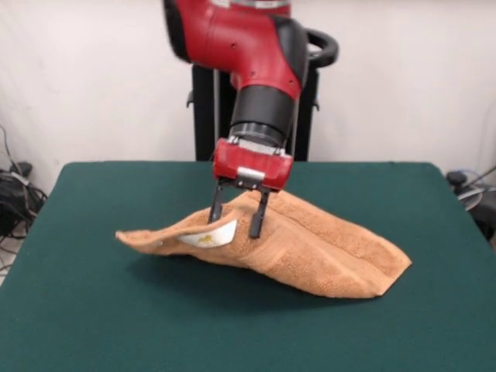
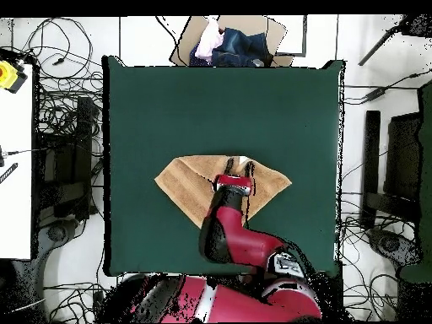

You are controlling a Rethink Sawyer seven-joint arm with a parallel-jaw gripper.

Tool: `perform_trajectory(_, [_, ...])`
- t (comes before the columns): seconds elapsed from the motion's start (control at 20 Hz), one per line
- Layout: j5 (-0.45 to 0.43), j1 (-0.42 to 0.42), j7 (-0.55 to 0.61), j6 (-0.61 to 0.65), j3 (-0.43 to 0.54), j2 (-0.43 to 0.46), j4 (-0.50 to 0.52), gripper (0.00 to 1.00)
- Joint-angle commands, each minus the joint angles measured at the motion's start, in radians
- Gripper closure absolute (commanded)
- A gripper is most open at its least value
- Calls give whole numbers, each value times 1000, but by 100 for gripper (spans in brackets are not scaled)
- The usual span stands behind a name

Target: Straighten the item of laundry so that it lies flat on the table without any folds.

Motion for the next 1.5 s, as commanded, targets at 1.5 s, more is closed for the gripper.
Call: perform_trajectory(1.5, [-344,-485,243,276,669,170,-31,0])
